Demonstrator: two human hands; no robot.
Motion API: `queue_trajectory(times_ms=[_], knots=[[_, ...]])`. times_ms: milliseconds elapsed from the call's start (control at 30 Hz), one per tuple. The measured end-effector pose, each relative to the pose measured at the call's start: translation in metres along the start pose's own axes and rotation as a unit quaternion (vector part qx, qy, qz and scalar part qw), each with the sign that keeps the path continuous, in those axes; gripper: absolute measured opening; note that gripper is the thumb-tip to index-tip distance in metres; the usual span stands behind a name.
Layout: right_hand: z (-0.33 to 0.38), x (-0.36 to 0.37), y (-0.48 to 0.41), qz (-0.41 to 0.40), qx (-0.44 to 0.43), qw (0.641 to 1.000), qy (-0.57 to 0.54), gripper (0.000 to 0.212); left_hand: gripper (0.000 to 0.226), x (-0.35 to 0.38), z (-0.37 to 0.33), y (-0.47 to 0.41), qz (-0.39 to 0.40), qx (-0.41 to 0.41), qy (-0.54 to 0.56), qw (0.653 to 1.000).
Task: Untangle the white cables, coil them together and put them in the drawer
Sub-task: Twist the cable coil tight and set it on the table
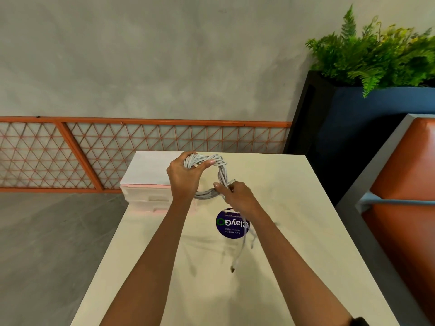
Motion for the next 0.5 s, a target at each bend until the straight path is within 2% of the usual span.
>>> queue_trajectory(times_ms=[33, 100, 167, 200, 300, 400, 500], knots=[[0.000, -0.001, 0.002, -0.039, -0.030, 0.995, 0.092, 0.053, 0.040, -0.002, 0.001, -0.001, -0.009, -0.008, 0.008, 1.000], [0.002, -0.002, 0.014, -0.138, -0.074, 0.952, 0.265, 0.066, 0.033, -0.005, 0.002, -0.003, -0.026, -0.014, 0.020, 0.999], [0.003, 0.000, 0.023, -0.181, -0.126, 0.920, 0.325, 0.082, 0.032, -0.007, 0.002, -0.007, -0.036, -0.020, 0.027, 0.999], [0.003, -0.001, 0.024, -0.180, -0.140, 0.918, 0.324, 0.081, 0.033, -0.008, 0.003, -0.009, -0.039, -0.024, 0.029, 0.999], [0.000, -0.006, 0.015, -0.147, -0.144, 0.958, 0.201, 0.053, 0.036, -0.012, 0.009, -0.013, -0.048, -0.036, 0.038, 0.997], [-0.004, -0.014, 0.009, -0.096, -0.099, 0.990, 0.001, 0.059, 0.032, -0.013, 0.017, -0.013, -0.041, -0.060, 0.074, 0.995], [-0.011, -0.018, 0.006, 0.009, -0.024, 0.983, -0.180, 0.061, 0.028, -0.013, 0.015, -0.012, -0.032, -0.078, 0.119, 0.989]])
Point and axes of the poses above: each hand's wrist, its own y-axis away from the middle knuckle, its own x-axis out of the palm, z = x × y, the point moved 3 cm from there along -y, towards the middle knuckle, and after that the axes turned 1 degree about -y, right-handed, at the moved point
